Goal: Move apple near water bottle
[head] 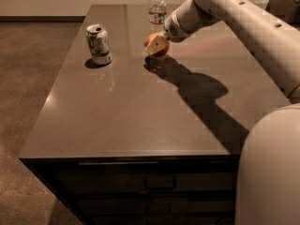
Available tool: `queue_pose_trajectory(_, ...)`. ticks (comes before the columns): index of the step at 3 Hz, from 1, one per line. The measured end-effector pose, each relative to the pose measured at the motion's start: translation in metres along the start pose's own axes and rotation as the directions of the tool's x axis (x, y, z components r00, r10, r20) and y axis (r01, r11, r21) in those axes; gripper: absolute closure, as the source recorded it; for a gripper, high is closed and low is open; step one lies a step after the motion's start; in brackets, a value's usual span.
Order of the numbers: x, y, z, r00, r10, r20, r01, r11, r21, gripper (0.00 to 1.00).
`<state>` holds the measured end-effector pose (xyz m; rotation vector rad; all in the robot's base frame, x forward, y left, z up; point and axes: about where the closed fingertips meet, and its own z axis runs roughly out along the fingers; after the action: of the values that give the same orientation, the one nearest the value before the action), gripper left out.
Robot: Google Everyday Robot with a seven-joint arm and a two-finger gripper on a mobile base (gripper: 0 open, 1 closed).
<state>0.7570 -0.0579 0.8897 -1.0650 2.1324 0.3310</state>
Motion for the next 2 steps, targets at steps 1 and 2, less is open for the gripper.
queue_pose_trajectory(1, 0.004, -0.016, 0.005, 1.000, 0.008, 0.013, -0.008, 1.0000, -0.003, 0.84)
queue_pose_trajectory(2, 0.009, -0.028, 0.010, 1.000, 0.019, 0.013, -0.020, 0.9998, 0.007, 0.60)
